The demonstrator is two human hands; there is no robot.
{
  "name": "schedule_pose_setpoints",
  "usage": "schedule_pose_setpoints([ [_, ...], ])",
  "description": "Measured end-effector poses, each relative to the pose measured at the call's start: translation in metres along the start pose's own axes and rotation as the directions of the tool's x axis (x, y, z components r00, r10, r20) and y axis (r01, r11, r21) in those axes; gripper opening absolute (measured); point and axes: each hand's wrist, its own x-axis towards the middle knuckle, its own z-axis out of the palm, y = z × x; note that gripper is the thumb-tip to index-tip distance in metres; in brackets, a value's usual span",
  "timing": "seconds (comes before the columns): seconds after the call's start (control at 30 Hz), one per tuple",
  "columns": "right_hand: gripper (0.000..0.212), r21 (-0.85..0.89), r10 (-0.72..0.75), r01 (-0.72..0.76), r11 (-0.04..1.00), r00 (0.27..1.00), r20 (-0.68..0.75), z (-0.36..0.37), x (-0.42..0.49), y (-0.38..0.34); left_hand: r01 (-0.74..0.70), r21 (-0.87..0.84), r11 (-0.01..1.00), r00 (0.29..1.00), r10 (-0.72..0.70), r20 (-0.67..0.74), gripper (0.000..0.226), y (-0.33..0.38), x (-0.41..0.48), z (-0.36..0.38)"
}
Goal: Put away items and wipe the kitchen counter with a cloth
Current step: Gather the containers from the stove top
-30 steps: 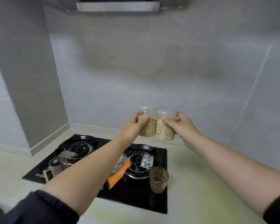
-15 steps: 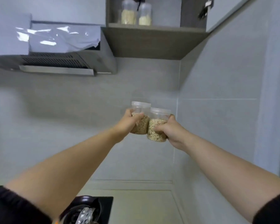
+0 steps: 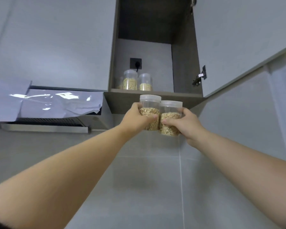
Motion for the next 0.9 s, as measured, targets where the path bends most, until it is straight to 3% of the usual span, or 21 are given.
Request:
schedule_pose_setpoints([
  [0.2,0.072,-0.238,-0.274,0.235,0.942,0.951,-0.145,-0.011,0.064,-0.05,-0.167,0.018,0.986,0.979,0.168,-0.113,0.061,0.033,0.05,-0.015],
  [0.33,0.076,-0.286,-0.334,0.253,0.924,0.899,-0.282,-0.024,0.123,-0.067,-0.223,0.04,0.974,0.943,0.226,-0.246,0.056,0.036,0.082,-0.006],
  [0.43,0.063,-0.412,-0.381,0.251,0.876,0.884,-0.271,-0.024,0.16,-0.064,-0.229,0.117,0.966,0.917,0.254,-0.307,0.06,0.034,0.108,0.005],
  [0.5,0.056,-0.467,-0.336,0.19,0.863,0.907,-0.253,-0.025,0.18,-0.051,-0.216,0.181,0.959,0.907,0.266,-0.325,0.052,0.036,0.123,0.009],
  [0.63,0.061,-0.457,-0.132,0.017,0.889,0.967,-0.219,-0.025,0.205,-0.023,-0.164,0.303,0.939,0.9,0.268,-0.343,0.039,0.041,0.151,0.021],
  [0.9,0.048,-0.582,-0.131,-0.038,0.812,0.96,-0.246,-0.021,0.213,-0.019,0.022,0.467,0.884,0.925,0.159,-0.344,0.038,0.035,0.204,0.06],
])
